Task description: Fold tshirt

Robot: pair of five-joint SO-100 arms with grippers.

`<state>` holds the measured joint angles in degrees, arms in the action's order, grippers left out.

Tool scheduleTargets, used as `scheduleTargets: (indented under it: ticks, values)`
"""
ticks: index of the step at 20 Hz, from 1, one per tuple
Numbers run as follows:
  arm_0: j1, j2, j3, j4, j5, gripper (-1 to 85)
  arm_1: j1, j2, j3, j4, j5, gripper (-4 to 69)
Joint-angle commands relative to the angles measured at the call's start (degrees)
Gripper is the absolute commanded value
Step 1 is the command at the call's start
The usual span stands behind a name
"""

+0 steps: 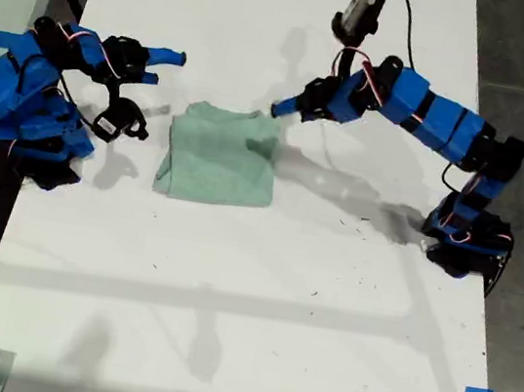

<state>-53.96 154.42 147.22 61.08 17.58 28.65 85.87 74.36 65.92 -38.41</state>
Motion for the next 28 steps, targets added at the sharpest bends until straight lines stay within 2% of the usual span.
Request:
scheduleTargets:
  ticks: [1,2,3,4,6,7,10,13,16,17,18,20,21,24,25,26,28]
  values:
    - [6.15,4.66,4.66,-4.92,-1.93,23.4,-2.72,13.45,13.27,0.18,2.99,19.4]
    - [8.53,6.06,6.94,-6.15,-2.9,17.3,-3.43,17.58,19.69,0.0,4.57,9.6]
    - [10.46,6.94,9.14,-6.94,-4.13,11.7,-3.87,22.24,26.37,-0.35,6.86,6.1]
    - [12.13,7.47,10.99,-7.47,-5.45,5.0,-4.39,27.33,33.57,-1.85,8.44,5.2]
    - [15.91,8.53,13.97,-9.14,-8.0,2.0,-6.06,37.62,46.32,-3.25,12.48,3.4]
    - [17.84,8.96,15.47,-10.63,-8.96,0.7,-7.03,42.98,52.65,-4.04,13.54,-0.9]
    - [21.97,8.09,18.9,-14.41,-10.9,0.1,-10.28,58.54,70.84,-6.33,19.69,-0.9]
    - [25.05,8.35,22.32,-17.23,-12.39,0.1,-13.45,72.42,84.2,-5.63,26.63,-0.9]
    - [28.65,10.99,28.39,-20.21,-15.56,0.1,-15.29,90.35,94.83,1.14,32.17,-0.9]
    - [29.44,17.05,31.38,-19.07,-16.87,0.1,-16.52,99.23,98.26,3.34,32.61,-0.9]
    - [30.76,26.02,33.49,-13.71,-18.81,0.1,-18.11,108.72,101.43,6.59,35.16,-0.9]
    - [32.7,45.35,35.42,-2.64,-18.98,0.1,-18.98,108.02,101.51,6.24,36.12,-0.9]
    - [33.4,51.94,35.51,0.62,-18.98,0.1,-19.25,108.11,101.51,6.24,36.39,-1.0]
    - [35.07,51.42,35.24,0.62,-19.69,0.3,-19.07,109.51,101.69,5.89,40.34,-0.5]
    - [36.91,51.68,35.16,0.09,-20.39,5.4,-19.07,111.01,101.69,5.63,42.1,0.8]
    - [38.23,51.68,35.16,1.14,-20.48,14.4,-18.46,112.59,101.78,5.54,38.58,1.9]
    - [40.96,51.68,35.16,1.23,-20.65,16.2,-17.49,113.55,101.6,5.89,27.69,3.5]
